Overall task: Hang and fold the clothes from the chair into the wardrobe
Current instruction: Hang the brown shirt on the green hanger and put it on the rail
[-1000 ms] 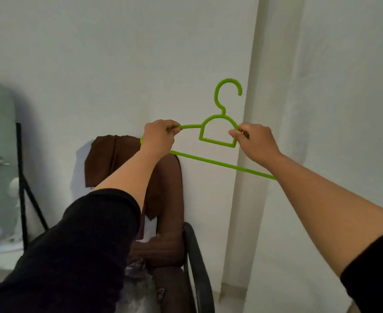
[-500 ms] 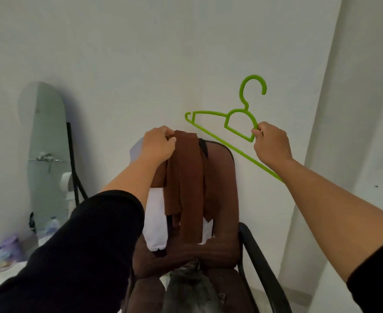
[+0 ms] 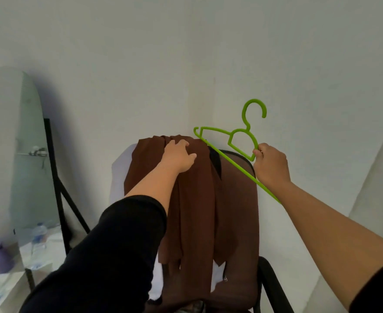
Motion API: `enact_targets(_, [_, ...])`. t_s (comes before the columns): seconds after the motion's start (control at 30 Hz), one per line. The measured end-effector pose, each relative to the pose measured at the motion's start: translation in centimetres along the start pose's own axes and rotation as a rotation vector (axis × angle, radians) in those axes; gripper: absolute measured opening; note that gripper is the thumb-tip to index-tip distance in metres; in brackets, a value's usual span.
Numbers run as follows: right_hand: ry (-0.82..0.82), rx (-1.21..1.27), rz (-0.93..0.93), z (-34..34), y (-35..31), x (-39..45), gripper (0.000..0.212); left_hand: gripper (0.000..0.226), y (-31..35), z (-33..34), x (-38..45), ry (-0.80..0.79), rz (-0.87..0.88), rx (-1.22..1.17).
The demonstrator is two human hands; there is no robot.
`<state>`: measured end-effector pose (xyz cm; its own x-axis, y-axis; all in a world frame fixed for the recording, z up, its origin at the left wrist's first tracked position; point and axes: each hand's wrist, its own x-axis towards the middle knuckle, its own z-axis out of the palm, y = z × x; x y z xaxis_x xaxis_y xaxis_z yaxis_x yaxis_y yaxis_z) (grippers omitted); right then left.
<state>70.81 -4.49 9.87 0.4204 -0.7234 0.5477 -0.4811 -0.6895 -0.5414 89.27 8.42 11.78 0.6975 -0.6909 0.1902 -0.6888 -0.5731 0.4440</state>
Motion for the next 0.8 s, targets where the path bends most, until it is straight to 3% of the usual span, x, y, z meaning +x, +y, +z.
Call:
enact_targets(0.1, [-0.029, -0.01, 0.048, 2.2, 1.6, 1.6, 0.021, 0.076, 0.5, 1.1, 3.6, 0.015, -0.17, -0.033])
enact_targets(0.27, [-0.031, -0.021, -0.002, 3.3, 3.4, 4.7, 0.023, 0.085, 1.2, 3.0, 7.4, 0.189, -0.396, 0.032])
enact_targets(0.5, [-0.049, 0.039, -0.026, 4.3, 3.7, 6.4, 0.02, 0.03, -0.2, 2.0, 10.8, 0.246, -0.331, 0.041])
enact_targets(0.63, [-0.049, 0.071, 0.004, 4.4, 3.8, 6.3, 0.023, 0.03, -0.9, 1.2, 11.0, 0.218, -0.259, -0.03])
enact_targets(0.8, [-0.03, 0.226, 0.022, 2.6, 2.3, 5.7, 0.021, 0.032, -0.3, -2.4, 10.3, 0.284, -0.237, -0.43])
